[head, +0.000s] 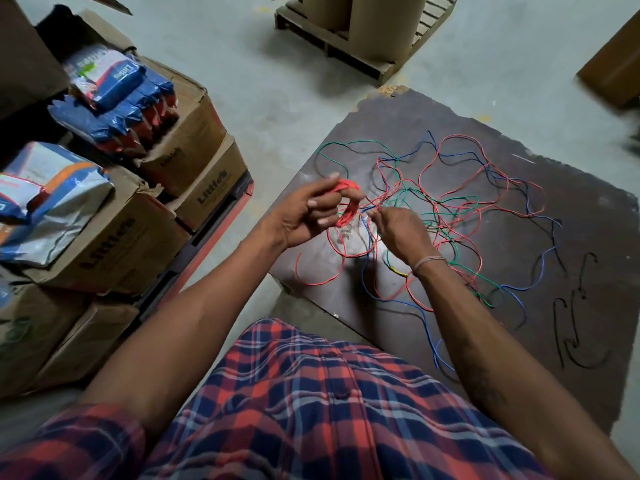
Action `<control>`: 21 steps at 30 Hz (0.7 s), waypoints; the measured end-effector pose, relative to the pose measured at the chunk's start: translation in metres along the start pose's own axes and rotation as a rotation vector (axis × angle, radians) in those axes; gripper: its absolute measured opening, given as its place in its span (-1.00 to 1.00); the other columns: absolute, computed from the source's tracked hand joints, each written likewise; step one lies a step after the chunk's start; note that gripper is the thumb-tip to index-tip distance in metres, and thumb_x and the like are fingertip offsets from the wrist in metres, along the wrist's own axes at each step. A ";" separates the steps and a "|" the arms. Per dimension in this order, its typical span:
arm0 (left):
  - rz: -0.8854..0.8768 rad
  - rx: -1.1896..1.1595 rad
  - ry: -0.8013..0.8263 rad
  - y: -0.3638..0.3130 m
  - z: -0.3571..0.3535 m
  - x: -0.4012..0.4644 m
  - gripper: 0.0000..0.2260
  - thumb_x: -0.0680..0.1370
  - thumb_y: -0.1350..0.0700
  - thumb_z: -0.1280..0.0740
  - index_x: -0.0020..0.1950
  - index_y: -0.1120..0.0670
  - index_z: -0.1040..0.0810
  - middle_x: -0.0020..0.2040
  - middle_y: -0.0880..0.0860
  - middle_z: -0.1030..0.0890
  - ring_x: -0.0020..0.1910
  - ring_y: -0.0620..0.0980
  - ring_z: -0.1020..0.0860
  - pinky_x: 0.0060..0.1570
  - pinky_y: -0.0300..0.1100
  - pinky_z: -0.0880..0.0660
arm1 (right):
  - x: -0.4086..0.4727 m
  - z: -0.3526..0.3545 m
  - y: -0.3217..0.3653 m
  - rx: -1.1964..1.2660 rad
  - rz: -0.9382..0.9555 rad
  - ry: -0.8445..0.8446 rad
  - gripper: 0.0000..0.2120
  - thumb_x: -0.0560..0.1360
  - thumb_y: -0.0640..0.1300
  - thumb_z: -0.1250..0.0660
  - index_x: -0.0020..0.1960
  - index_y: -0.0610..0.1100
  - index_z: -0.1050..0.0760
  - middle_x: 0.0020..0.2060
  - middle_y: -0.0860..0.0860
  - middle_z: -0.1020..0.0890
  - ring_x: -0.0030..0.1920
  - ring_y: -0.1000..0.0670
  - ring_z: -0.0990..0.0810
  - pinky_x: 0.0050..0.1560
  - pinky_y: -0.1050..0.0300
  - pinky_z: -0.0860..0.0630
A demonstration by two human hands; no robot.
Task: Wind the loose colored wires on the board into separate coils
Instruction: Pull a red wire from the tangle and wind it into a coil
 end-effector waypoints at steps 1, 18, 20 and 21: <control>-0.046 -0.116 0.011 -0.003 -0.001 0.003 -0.54 0.74 0.05 -0.05 0.13 0.37 -0.61 -0.56 -0.07 -0.12 -0.61 -0.11 -0.07 -0.52 -0.32 -0.31 | -0.002 -0.004 0.005 0.024 0.001 0.018 -0.58 0.71 0.07 -0.16 -0.02 -0.24 -0.57 -0.06 -0.31 -0.67 0.00 -0.36 -0.61 -0.12 -0.13 -0.43; -0.020 1.514 -0.443 0.016 0.044 0.054 -0.49 0.67 -0.23 -0.14 0.22 0.24 -0.30 0.10 0.30 -0.57 0.14 0.24 -0.58 0.17 0.10 -0.47 | -0.023 0.008 0.005 0.060 0.037 0.000 -0.91 0.52 -0.23 -0.28 -0.03 -0.18 -0.56 -0.10 -0.20 -0.64 -0.01 -0.29 -0.57 -0.21 -0.05 -0.39; 0.045 1.680 -0.287 0.023 0.044 0.047 -0.48 0.59 -0.29 -0.28 0.08 0.18 -0.29 -0.08 0.20 -0.50 -0.01 0.26 -0.55 -0.03 0.10 -0.46 | -0.017 0.014 -0.007 0.098 0.029 0.004 -0.87 0.48 -0.26 -0.32 -0.01 -0.19 -0.60 -0.09 -0.20 -0.66 0.00 -0.28 -0.58 -0.16 -0.04 -0.41; 0.051 1.745 -0.207 0.025 0.044 0.045 -0.48 0.56 -0.30 -0.32 0.01 0.15 -0.28 -0.12 0.18 -0.48 -0.07 0.27 -0.52 -0.09 0.10 -0.42 | -0.014 0.016 -0.012 0.116 0.032 0.013 -0.87 0.47 -0.27 -0.35 -0.01 -0.18 -0.62 -0.09 -0.18 -0.67 -0.01 -0.27 -0.59 -0.14 -0.03 -0.43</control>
Point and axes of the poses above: each hand's wrist, its own x-axis towards the middle knuckle, its own z-axis out of the back of the hand, y = z × x, the point moved 5 cm from there along x, towards the middle knuckle
